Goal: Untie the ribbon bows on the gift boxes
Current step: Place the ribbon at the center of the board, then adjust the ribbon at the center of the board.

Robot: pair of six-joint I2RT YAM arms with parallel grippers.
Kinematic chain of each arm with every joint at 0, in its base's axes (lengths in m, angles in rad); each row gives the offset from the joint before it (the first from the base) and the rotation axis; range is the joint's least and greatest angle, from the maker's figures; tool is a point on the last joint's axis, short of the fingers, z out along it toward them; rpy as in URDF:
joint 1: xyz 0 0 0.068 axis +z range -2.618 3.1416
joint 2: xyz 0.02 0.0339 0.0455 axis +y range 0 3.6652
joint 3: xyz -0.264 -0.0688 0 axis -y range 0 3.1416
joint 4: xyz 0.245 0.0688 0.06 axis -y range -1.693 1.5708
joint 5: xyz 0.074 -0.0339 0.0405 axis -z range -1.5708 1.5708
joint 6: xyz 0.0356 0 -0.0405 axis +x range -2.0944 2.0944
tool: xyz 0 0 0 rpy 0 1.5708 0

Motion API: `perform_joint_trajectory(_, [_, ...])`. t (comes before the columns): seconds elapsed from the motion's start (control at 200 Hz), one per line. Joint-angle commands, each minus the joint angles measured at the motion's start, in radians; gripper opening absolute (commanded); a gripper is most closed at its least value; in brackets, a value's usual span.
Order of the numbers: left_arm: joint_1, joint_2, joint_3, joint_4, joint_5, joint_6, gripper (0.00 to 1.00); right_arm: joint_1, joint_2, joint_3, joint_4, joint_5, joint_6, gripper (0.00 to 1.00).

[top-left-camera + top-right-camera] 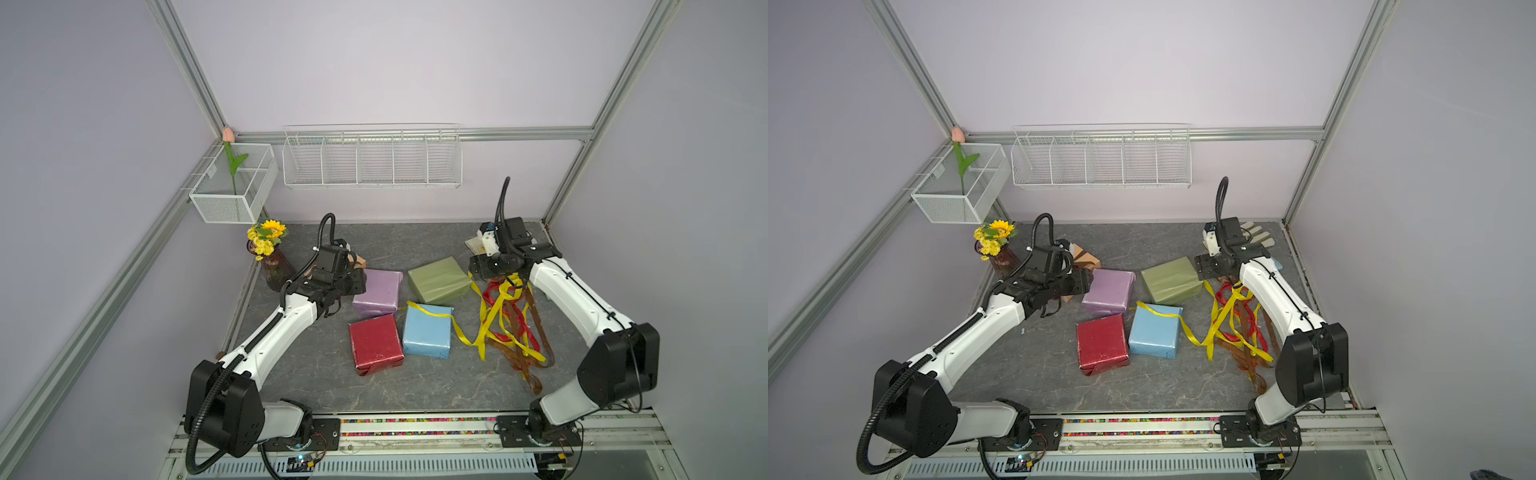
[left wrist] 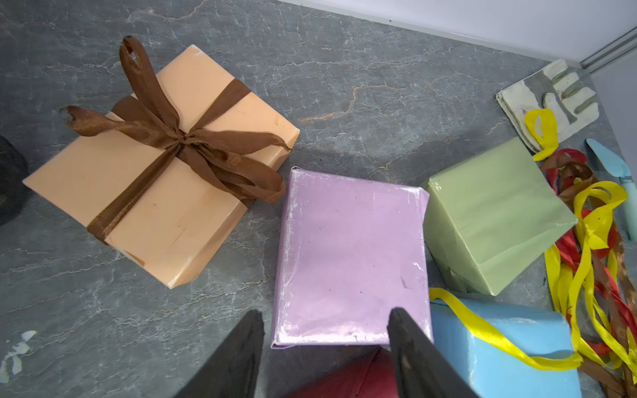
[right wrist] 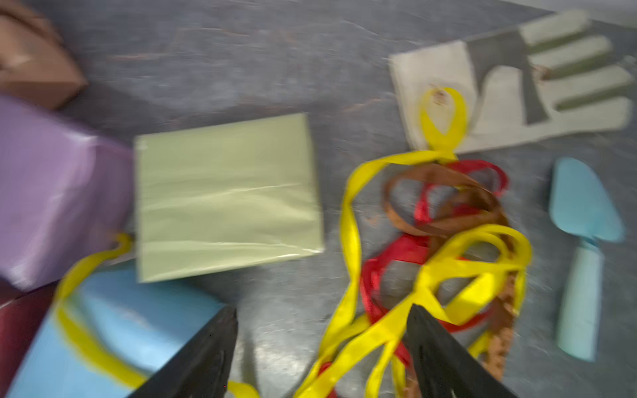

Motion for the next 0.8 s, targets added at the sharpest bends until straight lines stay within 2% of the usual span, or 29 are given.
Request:
perform_joint_trajectory(0.0, [0.005, -0.023, 0.025, -0.026, 0.009, 0.01, 0.6, 0.087, -0.027, -0.059, 0.044, -0.204, -0.06, 0.74])
perform_joint_trajectory(0.16, [0.005, -0.017, 0.021, -0.026, 0.008, 0.009, 0.61, 0.218, 0.037, -0.078, 0.094, -0.23, -0.059, 0.55])
perform_joint_trajectory(0.325, [0.005, -0.017, -0.001, -0.03, 0.012, 0.016, 0.61, 0.314, 0.124, -0.051, 0.091, -0.196, -0.073, 0.54])
perform_joint_trajectory(0.455, [0.005, -0.027, -0.023, -0.029, 0.007, 0.017, 0.61, 0.364, 0.187, -0.018, 0.084, -0.137, -0.087, 0.5])
perform_joint_trajectory(0.565, [0.006, -0.031, -0.027, -0.034, 0.008, 0.026, 0.61, 0.395, 0.237, 0.008, 0.082, -0.079, -0.105, 0.47])
perform_joint_trajectory(0.795, [0.005, -0.033, -0.025, -0.042, 0.006, 0.035, 0.62, 0.425, 0.28, 0.025, 0.075, -0.041, -0.105, 0.38])
